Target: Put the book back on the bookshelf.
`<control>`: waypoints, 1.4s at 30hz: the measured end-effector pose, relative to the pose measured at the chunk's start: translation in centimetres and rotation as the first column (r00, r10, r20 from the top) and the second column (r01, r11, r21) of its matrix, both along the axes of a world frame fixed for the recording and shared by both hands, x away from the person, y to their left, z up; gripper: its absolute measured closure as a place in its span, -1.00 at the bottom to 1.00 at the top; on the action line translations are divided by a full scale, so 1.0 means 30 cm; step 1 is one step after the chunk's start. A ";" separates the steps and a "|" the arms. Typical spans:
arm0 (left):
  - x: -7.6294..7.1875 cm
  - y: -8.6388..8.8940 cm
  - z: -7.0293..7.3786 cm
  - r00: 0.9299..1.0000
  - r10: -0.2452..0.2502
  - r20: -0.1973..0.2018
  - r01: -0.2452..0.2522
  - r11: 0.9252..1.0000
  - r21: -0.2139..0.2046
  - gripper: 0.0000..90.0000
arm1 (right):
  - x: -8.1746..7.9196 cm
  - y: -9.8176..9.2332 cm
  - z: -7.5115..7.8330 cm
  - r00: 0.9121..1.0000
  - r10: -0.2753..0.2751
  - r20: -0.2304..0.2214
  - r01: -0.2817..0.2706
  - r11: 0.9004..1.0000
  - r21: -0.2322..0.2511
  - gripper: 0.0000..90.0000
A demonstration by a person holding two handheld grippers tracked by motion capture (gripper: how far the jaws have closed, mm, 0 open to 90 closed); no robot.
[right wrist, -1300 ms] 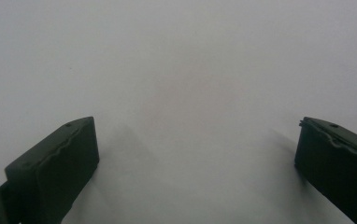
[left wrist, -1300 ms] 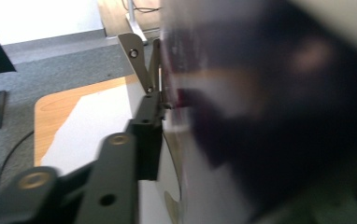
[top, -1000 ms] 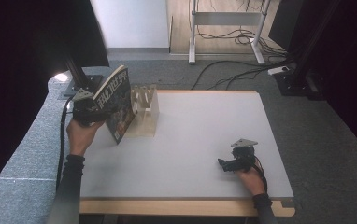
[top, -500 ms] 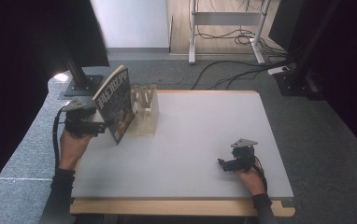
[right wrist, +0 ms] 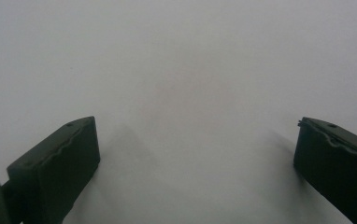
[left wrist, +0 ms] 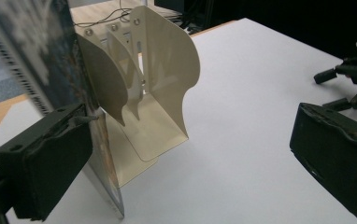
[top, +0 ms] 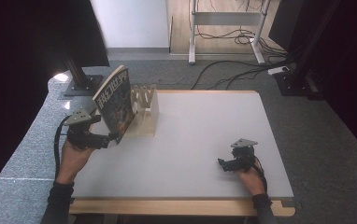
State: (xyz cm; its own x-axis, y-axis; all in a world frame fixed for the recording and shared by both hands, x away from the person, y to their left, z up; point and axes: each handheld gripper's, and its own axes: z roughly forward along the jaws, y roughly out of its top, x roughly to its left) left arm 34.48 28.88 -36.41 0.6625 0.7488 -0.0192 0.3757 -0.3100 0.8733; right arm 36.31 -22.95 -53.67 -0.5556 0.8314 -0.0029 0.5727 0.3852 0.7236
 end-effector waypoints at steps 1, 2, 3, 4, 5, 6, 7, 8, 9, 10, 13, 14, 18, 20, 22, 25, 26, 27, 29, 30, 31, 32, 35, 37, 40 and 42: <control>-0.001 -0.006 -0.004 1.000 -0.004 0.000 0.004 1.000 0.003 -1.00 | 0.000 0.000 0.000 1.000 0.000 0.000 0.000 1.000 0.000 -1.00; -0.001 -0.013 -0.011 1.000 -0.009 0.001 0.009 1.000 0.001 -1.00 | 0.000 0.000 0.000 1.000 0.001 0.000 -0.001 1.000 0.000 -1.00; -0.001 -0.021 -0.018 1.000 -0.016 0.000 0.016 1.000 0.001 -1.00 | 0.000 0.000 0.000 1.000 0.001 0.000 -0.001 1.000 0.000 -1.00; -0.001 -0.030 -0.027 1.000 -0.023 -0.002 0.023 1.000 0.003 -1.00 | 0.000 0.000 0.000 1.000 0.001 0.000 -0.001 1.000 0.000 -1.00; 0.001 -0.040 -0.039 1.000 -0.031 -0.005 0.031 0.999 0.008 -1.00 | 0.000 0.000 0.000 1.000 0.001 0.000 -0.001 1.000 0.000 -1.00; 0.002 -0.049 -0.049 0.999 -0.038 -0.005 0.038 0.999 0.014 -1.00 | 0.000 0.000 0.000 1.000 0.001 0.000 -0.001 1.000 0.000 -1.00; 0.003 -0.056 -0.058 0.999 -0.042 -0.006 0.042 0.999 0.018 -1.00 | 0.000 0.000 0.000 1.000 0.001 0.000 -0.001 1.000 0.000 -1.00; 0.005 -0.065 -0.068 0.999 -0.045 -0.011 0.046 0.999 0.028 -1.00 | 0.000 0.000 0.000 1.000 0.001 0.000 -0.001 1.000 0.000 -1.00; 0.006 -0.074 -0.079 0.999 -0.048 -0.015 0.048 0.998 0.036 -1.00 | 0.000 0.000 0.000 1.000 0.001 0.000 -0.001 1.000 0.000 -1.00; 0.008 -0.083 -0.090 0.998 -0.052 -0.018 0.053 0.998 0.042 -1.00 | 0.000 0.000 0.000 1.000 0.001 0.000 -0.001 1.000 0.000 -1.00; 0.013 -0.107 -0.122 0.997 -0.070 -0.030 0.071 0.997 0.039 -1.00 | 0.000 0.000 0.000 1.000 0.001 0.000 -0.001 1.000 0.000 -1.00; 0.016 -0.117 -0.136 0.996 -0.078 -0.036 0.079 0.996 0.038 -1.00 | 0.000 0.000 0.000 1.000 0.002 0.000 -0.002 1.000 0.000 -1.00; 0.023 -0.143 -0.175 0.994 -0.098 -0.051 0.100 0.994 0.035 -1.00 | -0.001 0.000 0.000 1.000 0.003 0.001 -0.003 1.000 0.001 -0.99; 0.025 -0.156 -0.198 0.992 -0.114 -0.058 0.116 0.993 0.028 -1.00 | -0.001 0.000 0.000 1.000 0.003 0.002 -0.003 1.000 0.001 -0.99; 0.027 -0.166 -0.220 0.990 -0.126 -0.068 0.128 0.992 0.022 -1.00 | -0.001 0.000 0.000 1.000 0.003 0.002 -0.003 1.000 0.000 -0.98; 0.028 -0.179 -0.250 0.988 -0.136 -0.078 0.139 0.990 0.028 -1.00 | -0.001 0.000 0.000 1.000 0.004 0.003 -0.004 1.000 0.000 -0.98; 0.029 -0.184 -0.265 0.987 -0.141 -0.082 0.144 0.989 0.033 -1.00 | -0.001 0.000 0.001 1.000 0.004 0.003 -0.004 1.000 0.000 -0.98; 0.029 -0.188 -0.277 0.986 -0.145 -0.085 0.148 0.989 0.030 -1.00 | -0.002 0.000 0.000 1.000 0.003 0.003 -0.003 1.000 0.000 -0.98; 0.028 -0.193 -0.300 0.985 -0.147 -0.092 0.150 0.988 0.026 -1.00 | -0.002 0.001 0.001 1.000 0.003 0.004 -0.003 1.000 -0.001 -0.98; 0.028 -0.193 -0.310 0.984 -0.152 -0.097 0.155 0.988 0.025 -1.00 | -0.002 0.001 0.001 1.000 0.004 0.005 -0.004 1.000 -0.001 -0.97; 0.027 -0.194 -0.318 0.983 -0.152 -0.100 0.156 0.988 0.024 -1.00 | -0.002 0.000 0.001 1.000 0.006 0.005 -0.006 1.000 -0.001 -0.97; 0.026 -0.195 -0.331 0.983 -0.152 -0.103 0.156 0.987 0.026 -1.00 | -0.003 0.000 0.001 1.000 0.006 0.005 -0.006 1.000 0.000 -0.97; 0.021 -0.195 -0.362 0.981 -0.156 -0.115 0.160 0.987 0.028 -1.00 | -0.003 0.000 0.001 1.000 0.007 0.005 -0.007 1.000 0.000 -0.96; 0.020 -0.193 -0.382 0.980 -0.155 -0.122 0.160 0.987 0.034 -1.00 | -0.003 0.000 0.001 1.000 0.008 0.006 -0.008 1.000 0.001 -0.96; 0.020 -0.192 -0.424 0.979 -0.149 -0.141 0.156 0.987 0.039 -1.00 | -0.003 0.000 0.001 1.000 0.008 0.005 -0.008 1.000 0.000 -0.96; 0.021 -0.194 -0.447 0.978 -0.142 -0.152 0.152 0.987 0.055 -1.00 | -0.003 0.000 0.001 1.000 0.008 0.006 -0.008 1.000 0.000 -0.96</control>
